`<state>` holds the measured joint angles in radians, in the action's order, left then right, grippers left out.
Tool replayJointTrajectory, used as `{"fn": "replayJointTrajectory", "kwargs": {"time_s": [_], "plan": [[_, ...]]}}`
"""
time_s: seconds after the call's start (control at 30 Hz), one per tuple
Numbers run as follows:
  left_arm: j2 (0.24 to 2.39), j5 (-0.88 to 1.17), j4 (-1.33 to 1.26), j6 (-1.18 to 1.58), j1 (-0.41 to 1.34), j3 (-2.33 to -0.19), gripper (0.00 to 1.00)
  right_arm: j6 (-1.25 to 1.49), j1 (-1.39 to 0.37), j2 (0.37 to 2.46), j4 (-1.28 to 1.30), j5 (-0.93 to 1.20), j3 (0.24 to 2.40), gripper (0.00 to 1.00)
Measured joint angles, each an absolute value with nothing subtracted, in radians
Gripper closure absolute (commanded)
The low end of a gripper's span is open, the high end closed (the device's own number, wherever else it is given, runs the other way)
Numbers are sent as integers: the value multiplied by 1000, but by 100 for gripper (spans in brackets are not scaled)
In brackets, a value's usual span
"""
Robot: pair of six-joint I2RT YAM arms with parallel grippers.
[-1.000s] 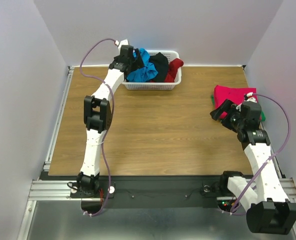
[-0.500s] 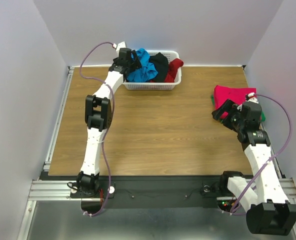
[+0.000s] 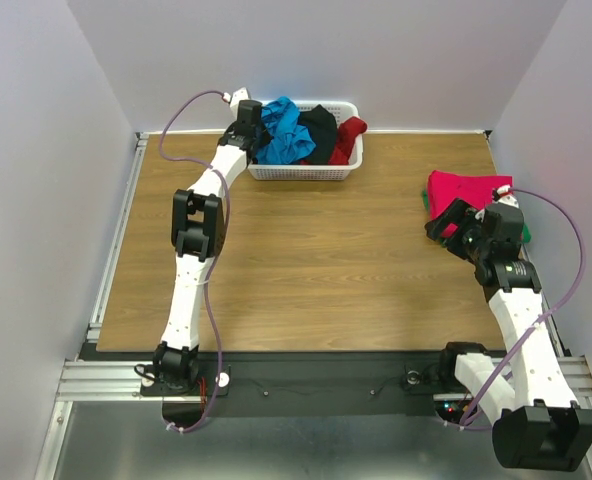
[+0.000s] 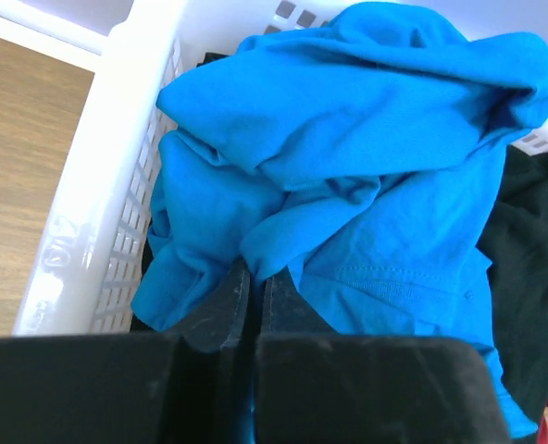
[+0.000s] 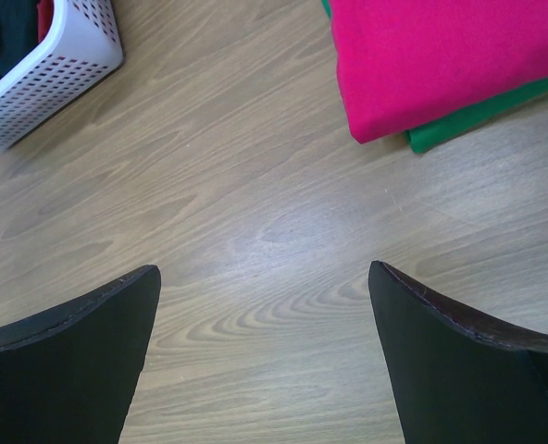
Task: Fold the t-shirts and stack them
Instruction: Grab the tshirt from the pile
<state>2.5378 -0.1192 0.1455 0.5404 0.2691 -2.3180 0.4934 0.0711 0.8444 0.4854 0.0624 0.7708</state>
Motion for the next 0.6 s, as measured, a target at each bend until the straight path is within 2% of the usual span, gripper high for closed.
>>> {"fn": "replayJointTrajectory", "kwargs": {"time_s": [0.33,0.47,0.6], "plan": [[2468,-64,171,537,271,-2305,100,493,71,843,485,59,771,0],[2352,32,184,533,277,-2299,100,493,71,840,485,59,770,0],[2140,109,184,513,309,-2280,100,493,71,824,485,59,769,0]]}}
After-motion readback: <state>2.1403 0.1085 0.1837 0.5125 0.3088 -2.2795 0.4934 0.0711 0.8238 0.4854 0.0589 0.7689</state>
